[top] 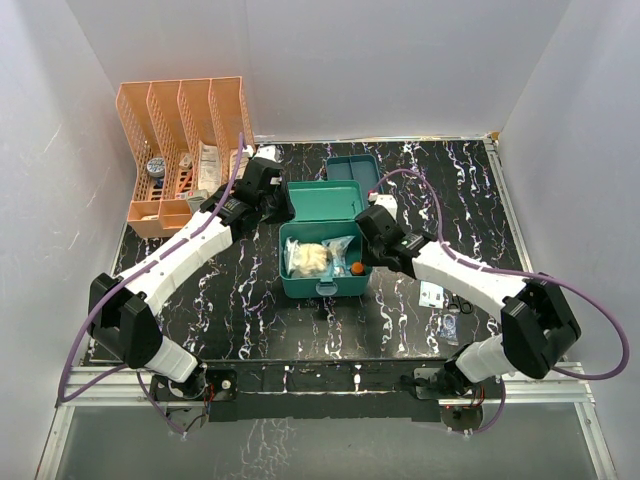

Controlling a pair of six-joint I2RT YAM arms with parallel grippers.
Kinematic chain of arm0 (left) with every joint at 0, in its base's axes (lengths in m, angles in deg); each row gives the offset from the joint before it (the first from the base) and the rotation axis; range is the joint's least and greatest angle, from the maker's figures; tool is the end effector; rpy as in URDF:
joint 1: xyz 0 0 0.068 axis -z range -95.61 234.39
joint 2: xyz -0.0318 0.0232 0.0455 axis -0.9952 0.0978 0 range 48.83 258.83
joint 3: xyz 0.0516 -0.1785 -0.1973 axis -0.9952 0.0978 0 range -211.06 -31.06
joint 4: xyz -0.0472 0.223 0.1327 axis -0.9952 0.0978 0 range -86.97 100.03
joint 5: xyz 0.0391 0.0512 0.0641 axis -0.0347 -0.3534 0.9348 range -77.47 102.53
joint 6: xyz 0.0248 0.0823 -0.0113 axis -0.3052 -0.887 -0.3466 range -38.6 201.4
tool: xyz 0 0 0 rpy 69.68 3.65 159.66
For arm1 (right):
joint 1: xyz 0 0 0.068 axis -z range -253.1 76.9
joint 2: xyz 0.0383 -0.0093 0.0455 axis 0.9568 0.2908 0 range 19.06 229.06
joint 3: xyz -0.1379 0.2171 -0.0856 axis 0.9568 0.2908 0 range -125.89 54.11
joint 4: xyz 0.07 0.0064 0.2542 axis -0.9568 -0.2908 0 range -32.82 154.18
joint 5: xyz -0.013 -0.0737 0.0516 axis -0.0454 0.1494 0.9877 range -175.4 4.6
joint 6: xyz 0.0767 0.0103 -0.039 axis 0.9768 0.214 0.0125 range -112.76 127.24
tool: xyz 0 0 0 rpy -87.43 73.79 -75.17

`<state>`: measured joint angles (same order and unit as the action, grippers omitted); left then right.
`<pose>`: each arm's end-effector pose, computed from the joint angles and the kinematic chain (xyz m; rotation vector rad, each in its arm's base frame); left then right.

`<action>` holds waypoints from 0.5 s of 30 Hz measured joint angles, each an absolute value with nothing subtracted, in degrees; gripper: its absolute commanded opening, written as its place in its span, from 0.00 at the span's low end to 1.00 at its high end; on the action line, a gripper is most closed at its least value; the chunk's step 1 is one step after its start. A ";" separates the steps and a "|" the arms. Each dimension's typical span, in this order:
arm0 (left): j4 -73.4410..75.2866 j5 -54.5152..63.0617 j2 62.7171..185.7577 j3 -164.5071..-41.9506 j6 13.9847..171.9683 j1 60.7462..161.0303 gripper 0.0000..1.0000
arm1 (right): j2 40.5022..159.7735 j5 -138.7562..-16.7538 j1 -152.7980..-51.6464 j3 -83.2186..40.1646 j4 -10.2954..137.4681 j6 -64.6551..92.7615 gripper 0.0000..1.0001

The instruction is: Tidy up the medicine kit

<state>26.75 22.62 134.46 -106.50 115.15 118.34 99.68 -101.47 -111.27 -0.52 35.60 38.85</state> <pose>0.3212 -0.2001 0.3068 -0.0992 2.1916 -0.4897 0.2581 0.1760 0.1974 -0.0303 2.4775 0.1656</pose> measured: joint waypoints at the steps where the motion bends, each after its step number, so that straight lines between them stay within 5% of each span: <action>1: 26.82 22.62 134.46 -106.50 115.05 118.34 0.21 | 99.92 -102.08 -111.71 -0.52 36.00 39.27 0.00; 15: 27.06 22.64 134.43 -106.50 114.54 118.26 0.20 | 105.80 -108.23 -117.98 -4.09 39.65 43.95 0.00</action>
